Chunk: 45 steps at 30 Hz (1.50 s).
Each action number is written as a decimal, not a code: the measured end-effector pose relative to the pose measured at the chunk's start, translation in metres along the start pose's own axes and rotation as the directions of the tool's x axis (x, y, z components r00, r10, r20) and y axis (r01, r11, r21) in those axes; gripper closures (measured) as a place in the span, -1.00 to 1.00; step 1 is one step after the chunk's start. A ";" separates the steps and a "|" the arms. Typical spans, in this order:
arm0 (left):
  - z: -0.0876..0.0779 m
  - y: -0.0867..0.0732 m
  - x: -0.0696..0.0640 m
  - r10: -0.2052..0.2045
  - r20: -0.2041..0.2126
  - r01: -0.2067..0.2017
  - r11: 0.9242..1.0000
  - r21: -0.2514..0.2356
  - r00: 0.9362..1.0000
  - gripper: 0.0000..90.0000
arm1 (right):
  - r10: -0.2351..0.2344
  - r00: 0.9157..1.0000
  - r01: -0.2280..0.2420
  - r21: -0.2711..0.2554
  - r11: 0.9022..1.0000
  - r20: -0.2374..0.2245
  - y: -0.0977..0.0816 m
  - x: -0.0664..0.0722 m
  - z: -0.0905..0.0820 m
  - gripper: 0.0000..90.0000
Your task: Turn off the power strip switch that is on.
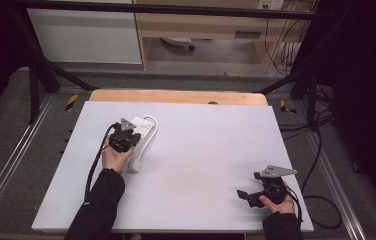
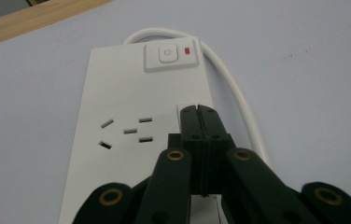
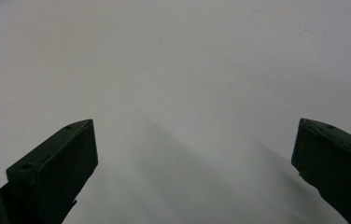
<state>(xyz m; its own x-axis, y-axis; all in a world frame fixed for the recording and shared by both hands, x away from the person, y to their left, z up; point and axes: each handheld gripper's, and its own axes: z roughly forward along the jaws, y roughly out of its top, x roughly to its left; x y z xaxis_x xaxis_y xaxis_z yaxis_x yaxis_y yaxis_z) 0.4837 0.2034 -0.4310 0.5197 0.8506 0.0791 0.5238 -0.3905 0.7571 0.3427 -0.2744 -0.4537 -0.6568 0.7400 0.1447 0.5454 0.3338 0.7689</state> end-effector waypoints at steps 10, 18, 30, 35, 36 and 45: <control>-0.008 0.000 0.003 -0.008 0.008 0.008 1.000 -0.024 1.000 1.00 | -0.004 1.000 0.004 -0.001 1.000 -0.002 0.000 0.000 0.000 -0.98; -0.023 0.002 0.006 -0.025 0.031 0.026 0.999 -0.032 0.999 1.00 | 0.000 1.000 0.000 0.000 1.000 -0.001 0.000 0.000 0.000 -0.98; -0.045 -0.003 0.000 -0.009 0.092 0.012 0.999 -0.034 0.996 0.92 | 0.000 1.000 0.000 0.001 1.000 0.000 0.000 0.000 0.000 -0.98; -0.055 -0.008 0.000 0.000 0.109 0.003 0.999 -0.032 0.994 0.71 | 0.000 1.000 0.000 -0.001 1.000 0.000 0.000 0.000 0.000 -0.98; -0.058 -0.009 0.000 0.003 0.107 0.001 1.000 -0.031 0.994 0.64 | 0.000 1.000 0.000 -0.001 1.000 0.000 0.000 0.000 0.000 -0.98; -0.075 -0.018 0.000 0.004 0.096 0.000 0.999 -0.037 0.995 0.10 | 0.000 1.000 0.000 0.000 1.000 0.001 0.000 0.000 0.000 -0.98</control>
<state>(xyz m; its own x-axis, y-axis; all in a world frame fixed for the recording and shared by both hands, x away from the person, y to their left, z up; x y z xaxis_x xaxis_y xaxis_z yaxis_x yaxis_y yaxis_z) 0.4240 0.2369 -0.3964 0.5843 0.8113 0.0193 0.4983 -0.3775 0.7805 0.3426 -0.2746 -0.4534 -0.6565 0.7404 0.1442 0.5452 0.3337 0.7690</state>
